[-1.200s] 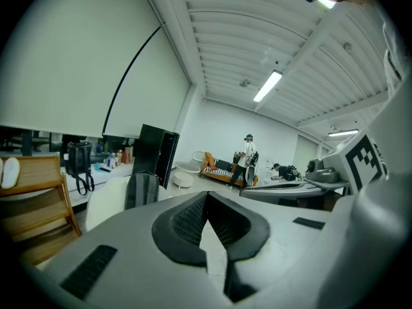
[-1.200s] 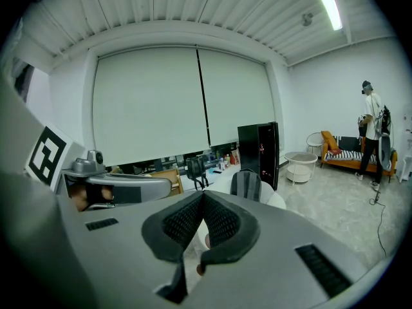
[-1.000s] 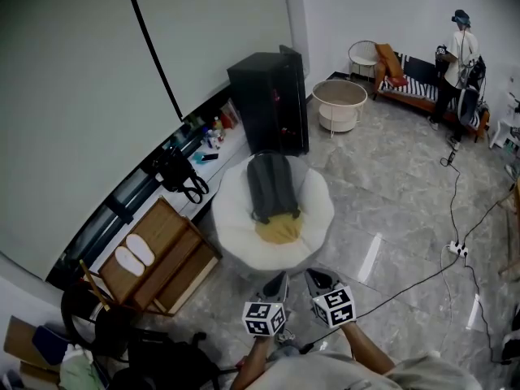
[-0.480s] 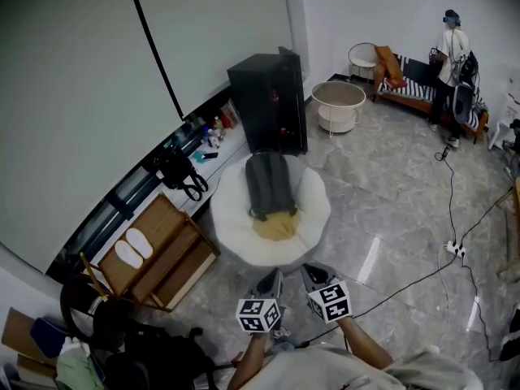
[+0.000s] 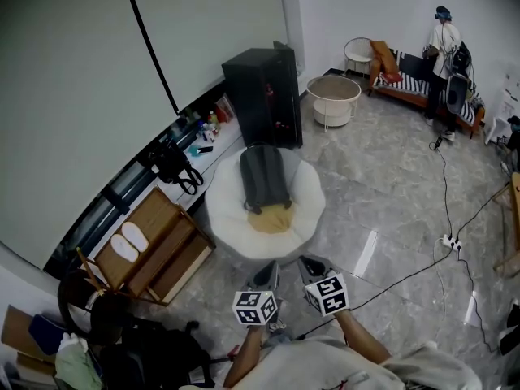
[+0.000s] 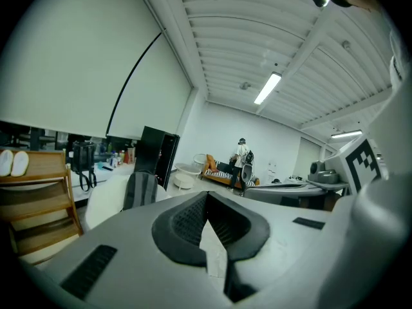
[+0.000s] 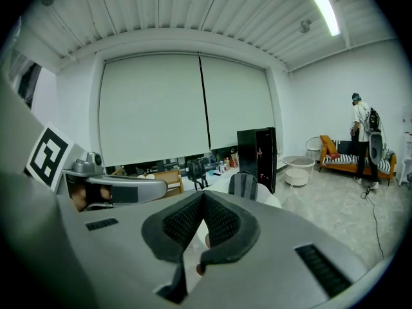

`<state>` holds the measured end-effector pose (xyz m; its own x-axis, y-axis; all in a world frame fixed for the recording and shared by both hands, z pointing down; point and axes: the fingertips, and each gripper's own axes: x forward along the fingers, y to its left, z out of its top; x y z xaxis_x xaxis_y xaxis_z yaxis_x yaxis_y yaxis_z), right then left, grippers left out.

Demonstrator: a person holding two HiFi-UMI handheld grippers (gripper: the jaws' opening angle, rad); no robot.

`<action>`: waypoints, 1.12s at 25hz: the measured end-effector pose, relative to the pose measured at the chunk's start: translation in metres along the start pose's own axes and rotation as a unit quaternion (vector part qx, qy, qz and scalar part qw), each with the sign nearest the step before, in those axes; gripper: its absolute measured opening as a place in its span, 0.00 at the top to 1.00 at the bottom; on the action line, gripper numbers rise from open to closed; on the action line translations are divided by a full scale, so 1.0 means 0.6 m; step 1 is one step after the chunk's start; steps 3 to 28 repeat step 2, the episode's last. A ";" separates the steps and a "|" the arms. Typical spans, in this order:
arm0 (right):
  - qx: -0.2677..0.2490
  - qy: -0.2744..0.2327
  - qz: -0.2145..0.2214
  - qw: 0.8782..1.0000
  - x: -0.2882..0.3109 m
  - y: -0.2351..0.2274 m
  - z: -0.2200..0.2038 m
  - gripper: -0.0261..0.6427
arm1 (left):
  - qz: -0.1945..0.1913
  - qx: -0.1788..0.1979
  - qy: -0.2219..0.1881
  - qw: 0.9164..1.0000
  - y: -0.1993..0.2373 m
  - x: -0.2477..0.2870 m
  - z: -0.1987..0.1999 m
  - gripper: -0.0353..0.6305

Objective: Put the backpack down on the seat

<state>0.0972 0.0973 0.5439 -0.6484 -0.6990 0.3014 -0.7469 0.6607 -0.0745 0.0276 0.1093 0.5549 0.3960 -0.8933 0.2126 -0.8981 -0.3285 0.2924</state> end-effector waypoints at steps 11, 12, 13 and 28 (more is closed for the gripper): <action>0.000 -0.003 -0.004 1.000 -0.003 -0.006 0.000 0.92 | -0.002 0.002 0.001 1.000 -0.004 0.003 -0.001 0.90; 0.000 -0.003 -0.004 1.000 -0.003 -0.006 0.000 0.92 | -0.002 0.002 0.001 1.000 -0.004 0.003 -0.001 0.90; 0.000 -0.003 -0.004 1.000 -0.003 -0.006 0.000 0.92 | -0.002 0.002 0.001 1.000 -0.004 0.003 -0.001 0.90; 0.000 -0.003 -0.004 1.000 -0.003 -0.006 0.000 0.92 | -0.002 0.002 0.001 1.000 -0.004 0.003 -0.001 0.90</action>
